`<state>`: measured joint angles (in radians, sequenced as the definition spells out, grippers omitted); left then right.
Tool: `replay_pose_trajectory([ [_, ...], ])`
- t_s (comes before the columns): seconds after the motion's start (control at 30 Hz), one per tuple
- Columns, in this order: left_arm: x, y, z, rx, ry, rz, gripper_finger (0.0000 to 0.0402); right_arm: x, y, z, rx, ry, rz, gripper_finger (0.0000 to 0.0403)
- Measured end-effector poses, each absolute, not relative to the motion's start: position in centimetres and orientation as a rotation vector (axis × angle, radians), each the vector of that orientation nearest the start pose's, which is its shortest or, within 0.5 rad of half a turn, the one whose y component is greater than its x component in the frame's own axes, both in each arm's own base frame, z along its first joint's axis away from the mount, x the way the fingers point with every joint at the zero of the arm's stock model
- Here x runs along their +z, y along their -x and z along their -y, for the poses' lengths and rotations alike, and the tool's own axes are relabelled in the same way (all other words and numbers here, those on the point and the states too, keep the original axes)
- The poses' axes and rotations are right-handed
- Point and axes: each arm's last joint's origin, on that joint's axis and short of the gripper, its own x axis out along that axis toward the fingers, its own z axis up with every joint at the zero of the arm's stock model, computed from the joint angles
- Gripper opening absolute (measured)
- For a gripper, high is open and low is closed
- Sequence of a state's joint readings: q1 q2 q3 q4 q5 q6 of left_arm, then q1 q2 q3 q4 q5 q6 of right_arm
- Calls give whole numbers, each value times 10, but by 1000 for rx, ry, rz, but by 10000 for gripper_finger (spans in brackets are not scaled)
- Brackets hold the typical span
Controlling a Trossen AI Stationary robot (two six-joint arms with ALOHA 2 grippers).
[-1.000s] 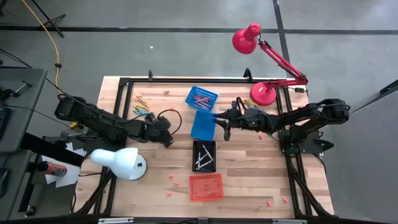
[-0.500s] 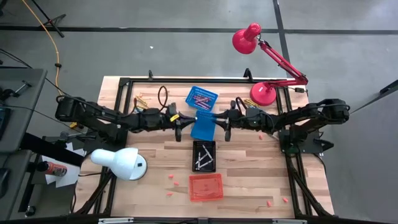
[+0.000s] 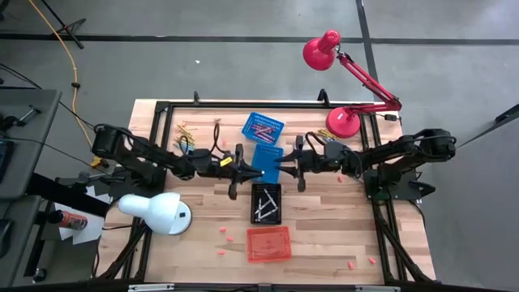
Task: Sort crayons
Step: Put the white crayon into the black bin
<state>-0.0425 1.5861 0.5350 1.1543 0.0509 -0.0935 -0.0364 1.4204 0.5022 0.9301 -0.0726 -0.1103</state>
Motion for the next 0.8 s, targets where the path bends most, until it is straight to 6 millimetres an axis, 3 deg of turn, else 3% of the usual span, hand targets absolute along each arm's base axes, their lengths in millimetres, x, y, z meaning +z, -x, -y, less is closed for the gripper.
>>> replay_pose_trajectory([
  [0.27, 193, -323, 40, -201, 375, 53, 0, 211, -273, 8, 34, 115, 36, 91],
  [0.37, 196, -332, 52, -209, 392, 1, 0, 212, -272, 8, 33, 115, 37, 91],
  [0.5, 189, -329, 61, -3, 446, -27, 0, 213, -270, 8, 34, 114, 17, 91],
  [0.67, 166, -314, 70, 299, 548, -16, 0, 216, -267, 8, 30, 113, 7, 91],
  [0.8, 149, -311, 84, 350, 664, -10, 0, 216, -267, 8, 23, 113, 8, 91],
])
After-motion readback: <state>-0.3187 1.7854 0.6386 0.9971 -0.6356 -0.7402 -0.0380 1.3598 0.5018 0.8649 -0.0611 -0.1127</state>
